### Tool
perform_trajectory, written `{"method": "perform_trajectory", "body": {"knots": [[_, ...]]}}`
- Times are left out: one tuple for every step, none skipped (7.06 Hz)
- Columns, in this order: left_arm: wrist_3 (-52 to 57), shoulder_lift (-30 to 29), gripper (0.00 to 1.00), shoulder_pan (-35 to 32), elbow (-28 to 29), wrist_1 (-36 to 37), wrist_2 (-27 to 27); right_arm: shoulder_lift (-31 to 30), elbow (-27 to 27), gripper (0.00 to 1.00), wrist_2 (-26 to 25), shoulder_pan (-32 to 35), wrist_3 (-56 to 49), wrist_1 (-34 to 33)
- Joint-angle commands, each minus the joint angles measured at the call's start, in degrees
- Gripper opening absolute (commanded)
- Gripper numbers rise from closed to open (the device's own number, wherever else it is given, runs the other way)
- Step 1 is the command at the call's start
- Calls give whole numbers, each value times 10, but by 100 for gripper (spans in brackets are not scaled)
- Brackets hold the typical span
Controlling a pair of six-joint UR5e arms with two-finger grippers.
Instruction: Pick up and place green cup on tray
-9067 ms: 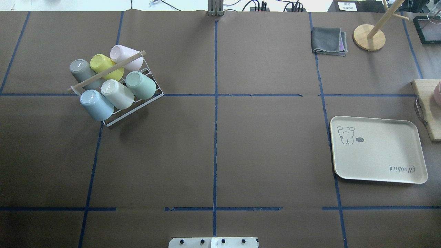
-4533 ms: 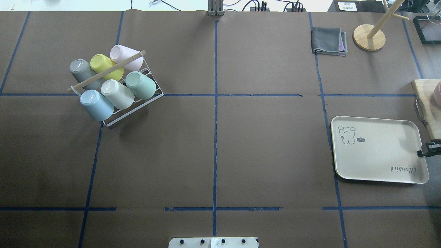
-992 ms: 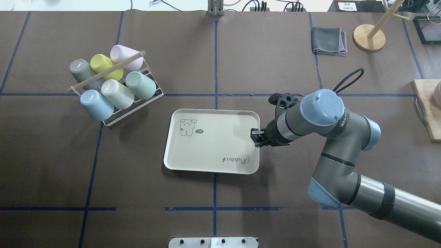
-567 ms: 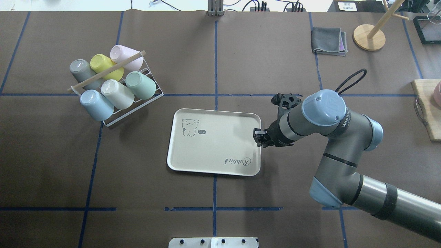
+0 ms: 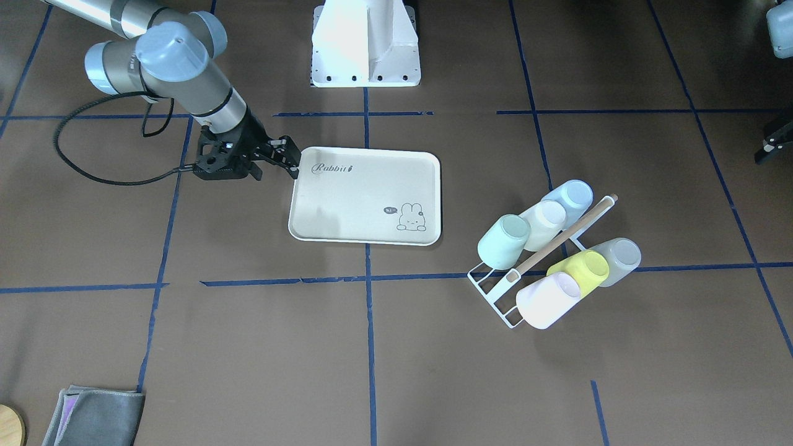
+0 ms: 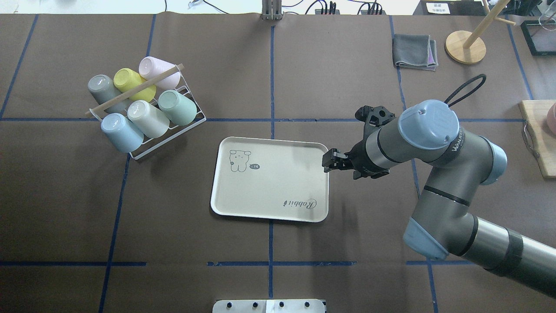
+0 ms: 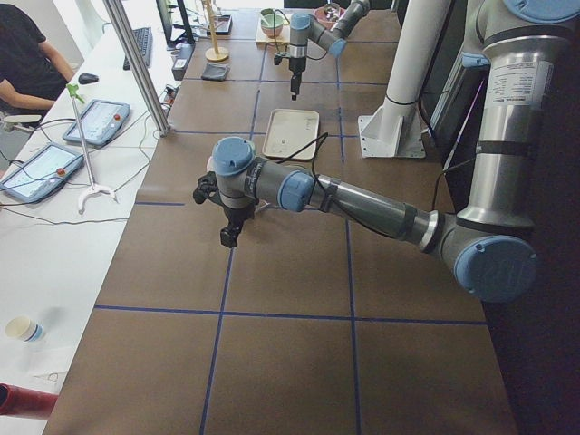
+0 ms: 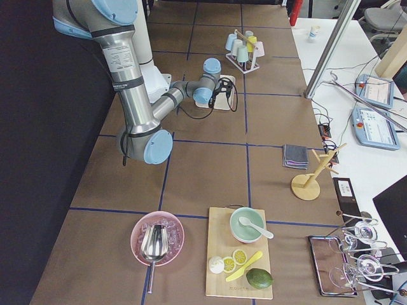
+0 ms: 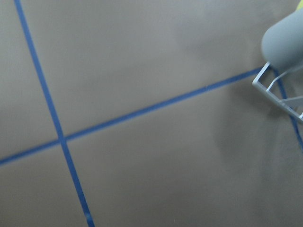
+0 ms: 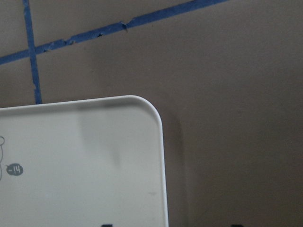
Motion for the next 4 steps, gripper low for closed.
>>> {"method": "perform_trajectory", "body": {"knots": [[-1,-51,100,32,-14,-2,21,-37,72,100,8,45,0,-46],[-2,-55,100,54,-35,-2,26,-51,86,100,26,78,0,-47],[-2,-79,100,81,-48,-2,57,-52,87,100,66,131,-5,-50],[-3,-126,100,122,-54,2,110,-53,85,100,95,172,-57,-79]]}}
